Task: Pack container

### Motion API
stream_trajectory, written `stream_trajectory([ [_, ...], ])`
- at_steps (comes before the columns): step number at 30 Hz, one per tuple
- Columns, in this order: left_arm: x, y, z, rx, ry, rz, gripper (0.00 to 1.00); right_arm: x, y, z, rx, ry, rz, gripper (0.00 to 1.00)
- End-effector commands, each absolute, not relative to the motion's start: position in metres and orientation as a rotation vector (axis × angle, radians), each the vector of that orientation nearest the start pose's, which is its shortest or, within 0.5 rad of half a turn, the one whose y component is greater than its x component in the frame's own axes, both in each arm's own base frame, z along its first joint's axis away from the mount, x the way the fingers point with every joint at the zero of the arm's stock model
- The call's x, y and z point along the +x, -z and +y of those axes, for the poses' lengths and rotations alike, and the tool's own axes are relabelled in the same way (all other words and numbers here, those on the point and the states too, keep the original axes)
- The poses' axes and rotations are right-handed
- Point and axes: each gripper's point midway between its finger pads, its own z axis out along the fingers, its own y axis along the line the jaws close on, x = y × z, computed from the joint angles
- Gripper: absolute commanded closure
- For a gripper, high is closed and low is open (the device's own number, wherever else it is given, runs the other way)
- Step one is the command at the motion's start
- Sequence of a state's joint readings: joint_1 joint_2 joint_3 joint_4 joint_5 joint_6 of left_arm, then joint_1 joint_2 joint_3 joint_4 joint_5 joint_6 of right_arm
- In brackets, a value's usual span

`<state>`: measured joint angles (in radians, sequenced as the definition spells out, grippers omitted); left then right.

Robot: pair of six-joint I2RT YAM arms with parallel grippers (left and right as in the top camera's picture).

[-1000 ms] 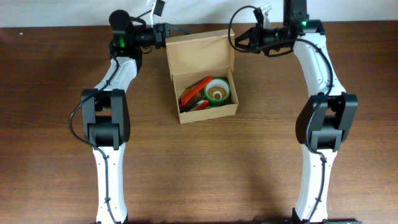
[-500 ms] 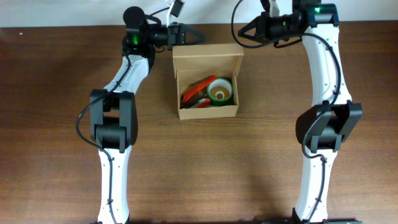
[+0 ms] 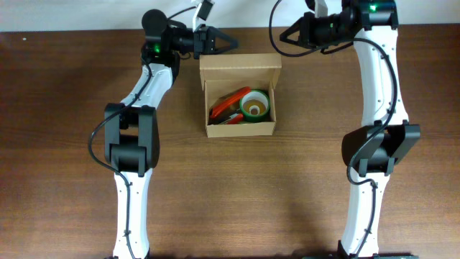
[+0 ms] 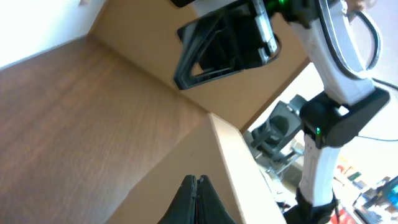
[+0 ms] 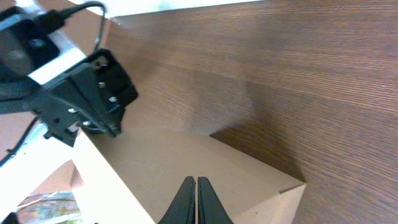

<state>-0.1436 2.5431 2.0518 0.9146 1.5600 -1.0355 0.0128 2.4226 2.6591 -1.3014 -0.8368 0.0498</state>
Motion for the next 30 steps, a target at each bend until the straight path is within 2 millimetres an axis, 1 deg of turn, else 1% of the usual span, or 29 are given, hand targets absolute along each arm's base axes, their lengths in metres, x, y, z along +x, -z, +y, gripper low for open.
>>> stream_trajectory([
  [1,0.515,-0.264,-0.238,0.999,1.706,1.595,0.98,0.529,-0.271,0.129,-0.280,-1.017,2.395,0.96],
  [5,0.517,-0.270,-0.221,0.983,1.670,1.587,0.98,0.530,-0.273,0.128,-0.280,-0.998,2.389,0.96],
  [9,0.521,-0.271,-0.212,0.963,1.661,1.594,0.98,0.531,-0.274,0.127,-0.279,-0.988,2.387,0.96],
  [17,0.521,-0.270,-0.211,0.966,1.657,1.590,0.98,0.530,-0.278,0.126,-0.274,-0.978,2.386,0.96],
  [20,0.522,-0.269,-0.208,0.961,1.652,1.591,0.99,0.529,-0.280,0.125,-0.275,-0.970,2.384,0.96],
  [24,0.522,-0.269,-0.208,0.961,1.652,1.591,0.98,0.527,-0.277,0.125,-0.260,-0.972,2.402,0.96],
  [30,0.522,-0.269,-0.208,0.961,1.651,1.590,0.99,0.518,-0.273,0.140,-0.294,-0.980,2.432,0.96],
])
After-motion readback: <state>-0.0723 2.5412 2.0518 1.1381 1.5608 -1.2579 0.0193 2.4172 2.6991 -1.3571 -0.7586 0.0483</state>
